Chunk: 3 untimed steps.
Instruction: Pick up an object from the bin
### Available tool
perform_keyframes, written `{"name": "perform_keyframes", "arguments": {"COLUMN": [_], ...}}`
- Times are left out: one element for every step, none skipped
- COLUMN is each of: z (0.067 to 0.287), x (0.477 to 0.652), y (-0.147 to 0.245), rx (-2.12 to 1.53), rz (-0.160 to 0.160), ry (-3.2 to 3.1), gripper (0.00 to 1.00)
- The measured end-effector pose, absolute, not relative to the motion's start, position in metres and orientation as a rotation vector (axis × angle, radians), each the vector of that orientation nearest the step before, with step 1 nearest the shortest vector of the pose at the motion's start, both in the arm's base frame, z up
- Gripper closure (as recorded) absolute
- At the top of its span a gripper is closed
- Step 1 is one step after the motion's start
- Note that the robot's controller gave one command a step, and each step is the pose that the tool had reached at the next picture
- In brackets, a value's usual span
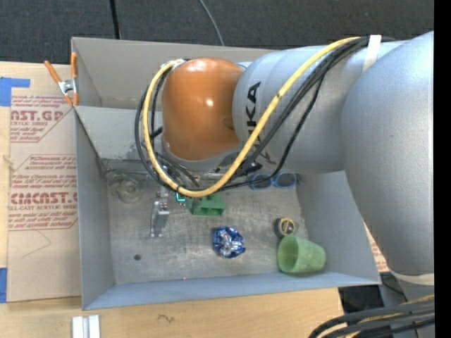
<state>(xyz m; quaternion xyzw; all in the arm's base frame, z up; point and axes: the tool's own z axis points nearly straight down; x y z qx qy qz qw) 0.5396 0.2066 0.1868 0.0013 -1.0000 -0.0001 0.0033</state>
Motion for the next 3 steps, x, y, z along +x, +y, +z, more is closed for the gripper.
{"name": "perform_keyframes", "arguments": {"z": [0.113,0.073,0.075], "x": [0.593,0.594,0.569], "y": [0.133,0.108,0.067], "rx": [-0.013,-0.212,-0.290], "rz": [0.006,-0.007,-0.012], "ry": [-3.140,-3.139,-3.141], "gripper": [0.00,0.00,0.00]}}
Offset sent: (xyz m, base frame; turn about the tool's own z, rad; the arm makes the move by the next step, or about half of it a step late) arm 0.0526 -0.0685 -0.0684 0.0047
